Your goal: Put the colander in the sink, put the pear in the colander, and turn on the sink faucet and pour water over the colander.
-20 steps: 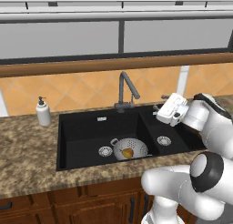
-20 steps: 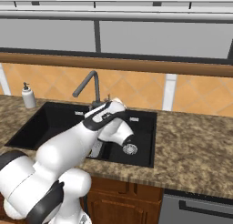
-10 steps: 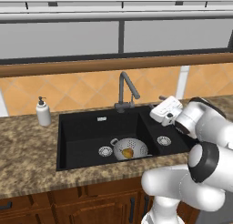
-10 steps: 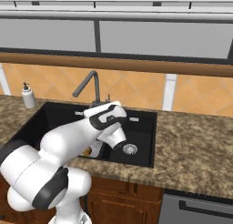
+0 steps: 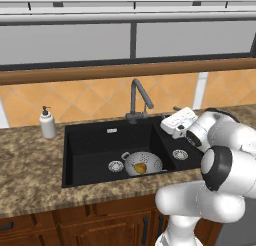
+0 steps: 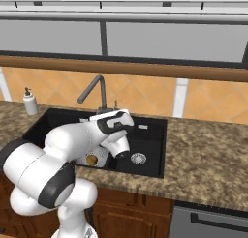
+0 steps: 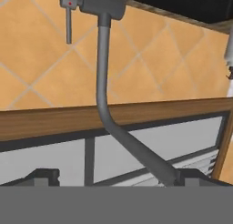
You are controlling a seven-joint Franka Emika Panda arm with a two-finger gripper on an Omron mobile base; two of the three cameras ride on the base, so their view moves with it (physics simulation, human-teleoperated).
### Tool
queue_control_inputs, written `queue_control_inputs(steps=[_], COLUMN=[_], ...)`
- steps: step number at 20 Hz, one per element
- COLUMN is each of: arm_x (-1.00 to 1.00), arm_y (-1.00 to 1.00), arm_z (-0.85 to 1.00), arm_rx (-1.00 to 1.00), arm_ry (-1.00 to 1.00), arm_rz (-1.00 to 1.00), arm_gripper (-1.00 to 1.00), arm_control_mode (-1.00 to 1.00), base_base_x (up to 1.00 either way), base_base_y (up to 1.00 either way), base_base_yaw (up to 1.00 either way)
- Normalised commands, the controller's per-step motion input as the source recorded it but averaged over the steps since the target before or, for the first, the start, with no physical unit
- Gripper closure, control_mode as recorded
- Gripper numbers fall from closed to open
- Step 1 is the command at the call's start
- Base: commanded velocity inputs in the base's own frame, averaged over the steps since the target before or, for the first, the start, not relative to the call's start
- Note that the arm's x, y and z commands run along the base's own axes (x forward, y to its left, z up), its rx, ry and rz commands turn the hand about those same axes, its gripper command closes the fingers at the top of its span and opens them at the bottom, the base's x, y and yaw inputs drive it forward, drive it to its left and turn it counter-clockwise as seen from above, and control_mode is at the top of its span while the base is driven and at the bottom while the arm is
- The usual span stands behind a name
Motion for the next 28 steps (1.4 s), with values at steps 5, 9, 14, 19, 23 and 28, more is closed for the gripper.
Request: queue_control_inputs(steps=[5,9,14,19,23,28], arm_x=[0.35,0.42,0.35,0.34,0.35,0.36], arm_y=[0.03,0.1,0.03,0.0,0.0,0.0], arm_z=[-0.23,-0.26,-0.06,0.0,-0.05,-0.28], arm_rx=[0.0,0.0,0.03,0.09,0.05,0.0], arm_ry=[0.03,0.07,0.01,0.0,0.0,0.04], arm_rz=[-0.08,-0.05,-0.05,-0.05,-0.04,-0.01], arm_gripper=[-1.0,-1.0,-1.0,-1.0,-1.0,-1.0], arm_control_mode=[-1.0,-1.0,-1.0,-1.0,-1.0,-1.0], base_base_x=[0.0,0.0,0.0,0.0,0.0,0.0], base_base_y=[0.0,0.0,0.0,0.0,0.0,0.0], base_base_yaw=[0.0,0.0,0.0,0.0,0.0,0.0])
